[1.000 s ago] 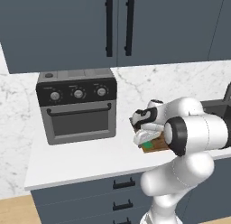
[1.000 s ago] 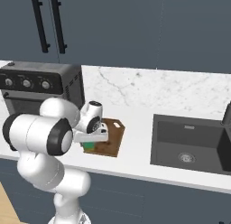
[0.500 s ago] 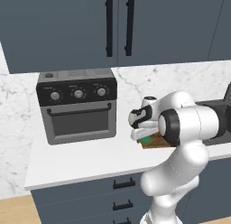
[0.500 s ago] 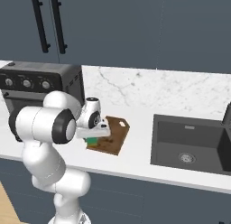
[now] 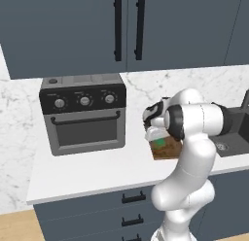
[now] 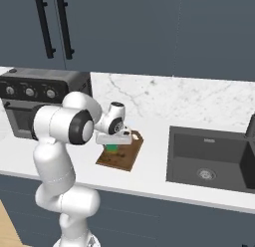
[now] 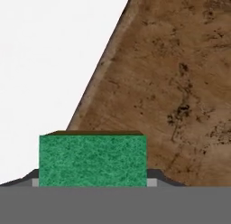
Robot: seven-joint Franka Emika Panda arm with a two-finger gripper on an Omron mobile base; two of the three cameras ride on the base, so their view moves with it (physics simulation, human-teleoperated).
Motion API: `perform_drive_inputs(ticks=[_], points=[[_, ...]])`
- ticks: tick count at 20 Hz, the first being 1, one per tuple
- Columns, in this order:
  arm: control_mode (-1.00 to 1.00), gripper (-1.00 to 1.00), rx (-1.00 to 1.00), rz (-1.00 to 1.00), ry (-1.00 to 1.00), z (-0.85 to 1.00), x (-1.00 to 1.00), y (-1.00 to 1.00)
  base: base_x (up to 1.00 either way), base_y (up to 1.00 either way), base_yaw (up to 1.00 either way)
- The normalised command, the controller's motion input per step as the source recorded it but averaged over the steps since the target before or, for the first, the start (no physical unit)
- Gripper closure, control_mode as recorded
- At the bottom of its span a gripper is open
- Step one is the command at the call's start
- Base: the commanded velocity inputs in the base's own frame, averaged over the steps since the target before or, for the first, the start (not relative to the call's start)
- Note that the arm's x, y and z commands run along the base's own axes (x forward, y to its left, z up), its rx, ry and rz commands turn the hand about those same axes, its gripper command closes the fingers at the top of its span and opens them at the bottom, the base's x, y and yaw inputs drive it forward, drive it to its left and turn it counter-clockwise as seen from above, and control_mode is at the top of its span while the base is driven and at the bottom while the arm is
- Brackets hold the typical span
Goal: Pick up the sponge from the counter and clean the cutting board by briefly scrubbing or pressing down on the cutting board. Once finished, release the sponge.
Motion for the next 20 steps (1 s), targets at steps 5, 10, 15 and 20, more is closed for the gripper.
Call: perform_drive_inputs(ticks=[5, 10, 15, 20], points=[[-1.00, 1.00, 0.00, 0.00, 0.13, 0.00, 1.00, -0.20, 0.00, 0.00, 0.00], [-1.00, 1.00, 0.00, 0.00, 0.11, 0.00, 0.91, -0.15, 0.00, 0.00, 0.00], [-1.00, 1.00, 0.05, 0.00, 0.03, -0.04, 0.41, -0.28, 0.00, 0.00, 0.00], [-1.00, 1.00, 0.16, 0.04, 0.00, -0.26, -0.12, -0.30, 0.00, 0.00, 0.00]])
